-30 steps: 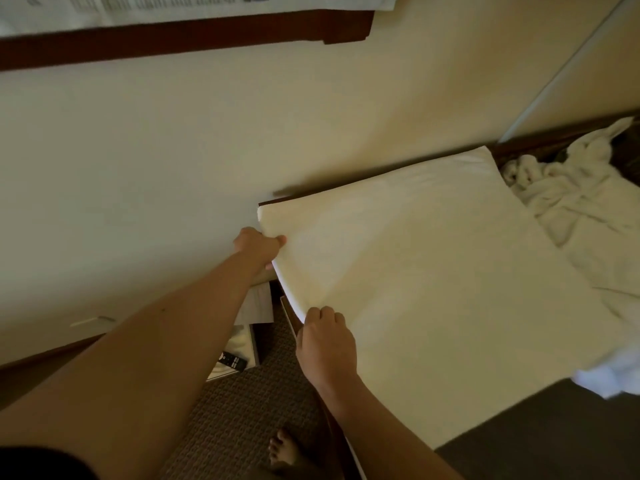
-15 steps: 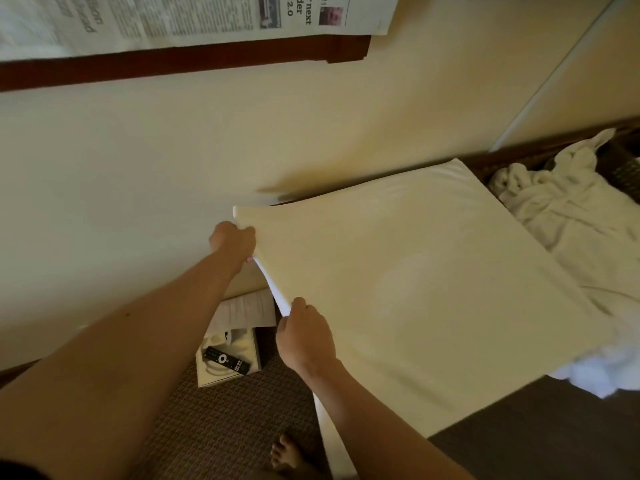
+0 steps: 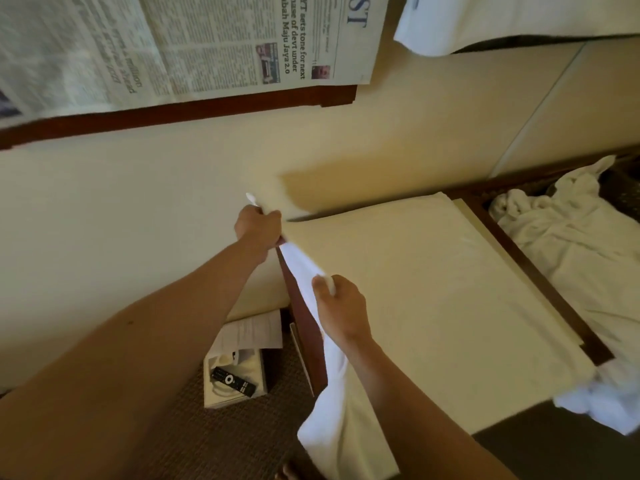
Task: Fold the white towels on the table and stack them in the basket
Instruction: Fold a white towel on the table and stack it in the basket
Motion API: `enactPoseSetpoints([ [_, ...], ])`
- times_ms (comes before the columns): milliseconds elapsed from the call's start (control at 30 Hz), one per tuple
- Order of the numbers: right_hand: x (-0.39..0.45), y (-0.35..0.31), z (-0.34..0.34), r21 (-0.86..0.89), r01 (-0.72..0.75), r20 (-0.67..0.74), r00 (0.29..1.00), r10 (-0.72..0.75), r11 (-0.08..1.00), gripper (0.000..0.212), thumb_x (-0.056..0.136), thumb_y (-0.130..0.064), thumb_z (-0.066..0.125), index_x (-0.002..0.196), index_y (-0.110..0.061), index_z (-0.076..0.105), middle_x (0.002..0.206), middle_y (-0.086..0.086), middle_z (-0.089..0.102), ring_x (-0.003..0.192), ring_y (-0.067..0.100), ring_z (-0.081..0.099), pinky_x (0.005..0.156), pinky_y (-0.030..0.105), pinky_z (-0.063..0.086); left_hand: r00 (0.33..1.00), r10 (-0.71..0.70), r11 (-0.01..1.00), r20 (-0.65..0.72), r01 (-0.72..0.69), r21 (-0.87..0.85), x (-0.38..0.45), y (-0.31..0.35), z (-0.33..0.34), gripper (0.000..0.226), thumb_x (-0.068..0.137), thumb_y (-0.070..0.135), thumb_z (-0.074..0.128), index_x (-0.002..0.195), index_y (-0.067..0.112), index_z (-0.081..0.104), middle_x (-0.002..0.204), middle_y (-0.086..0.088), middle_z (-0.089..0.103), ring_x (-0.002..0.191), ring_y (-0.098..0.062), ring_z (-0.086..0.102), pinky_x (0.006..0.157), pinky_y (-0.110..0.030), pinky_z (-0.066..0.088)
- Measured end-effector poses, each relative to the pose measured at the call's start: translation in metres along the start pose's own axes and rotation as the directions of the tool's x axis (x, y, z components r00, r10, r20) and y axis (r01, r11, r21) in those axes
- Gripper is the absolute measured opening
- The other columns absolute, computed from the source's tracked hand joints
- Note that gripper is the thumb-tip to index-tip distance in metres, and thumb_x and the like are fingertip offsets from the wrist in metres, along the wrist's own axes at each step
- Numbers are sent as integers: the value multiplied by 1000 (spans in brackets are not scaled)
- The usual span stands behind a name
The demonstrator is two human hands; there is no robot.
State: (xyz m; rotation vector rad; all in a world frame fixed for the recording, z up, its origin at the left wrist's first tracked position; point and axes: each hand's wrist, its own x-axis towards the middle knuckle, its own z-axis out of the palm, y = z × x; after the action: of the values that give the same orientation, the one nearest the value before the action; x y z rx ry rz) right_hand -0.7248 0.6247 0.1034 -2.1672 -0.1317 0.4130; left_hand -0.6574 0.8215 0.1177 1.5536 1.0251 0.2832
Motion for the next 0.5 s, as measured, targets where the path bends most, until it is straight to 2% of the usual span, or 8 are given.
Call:
enactPoseSetpoints([
  [133,12,18,-47,103,-11,-95,995,21,995,43,102,-39,48,66,-16,45,61,-4,50,57,11,46,57,28,36,998,26,1000,66,-27,3,-21,28,51,23,92,16,62,113,7,61,110,-12,66,80,-26,71,52,-31,61],
  [267,30,45,-101,189,-59,-173,981,93,980,48,100,-37,53,60,-16,38,50,-8,39,53,12,37,56,28,32,985,59,998,160,-61,6,-44,54,116,22,93,13,58,115,8,57,115,-10,61,84,-27,70,58,-35,64],
  [333,46,61,-132,225,-75,-195,973,121,971,48,100,-38,54,64,-8,44,55,-4,42,56,14,40,58,29,35,977,79,997,198,-81,3,-55,67,154,21,94,13,57,115,9,55,115,-8,60,82,-27,70,61,-36,64],
  [400,68,82,-165,281,-104,-212,963,167,954,48,100,-40,55,74,1,55,64,11,53,61,18,48,62,32,41,972,87,996,219,-92,10,-63,79,202,23,95,12,55,118,10,55,116,-7,59,79,-25,69,58,-33,63],
  [467,81,95,-189,318,-117,-235,952,198,941,47,100,-40,57,77,1,61,72,19,60,64,20,54,65,33,45,967,91,995,239,-100,29,-66,84,235,33,96,11,54,128,10,54,122,-7,57,67,-19,66,61,-34,64],
  [500,93,107,-205,334,-124,-251,944,215,934,46,100,-39,57,73,-1,61,70,18,59,64,20,55,66,33,46,965,96,993,245,-109,42,-68,87,261,36,96,12,53,132,10,52,124,-7,57,64,-17,65,61,-34,64],
])
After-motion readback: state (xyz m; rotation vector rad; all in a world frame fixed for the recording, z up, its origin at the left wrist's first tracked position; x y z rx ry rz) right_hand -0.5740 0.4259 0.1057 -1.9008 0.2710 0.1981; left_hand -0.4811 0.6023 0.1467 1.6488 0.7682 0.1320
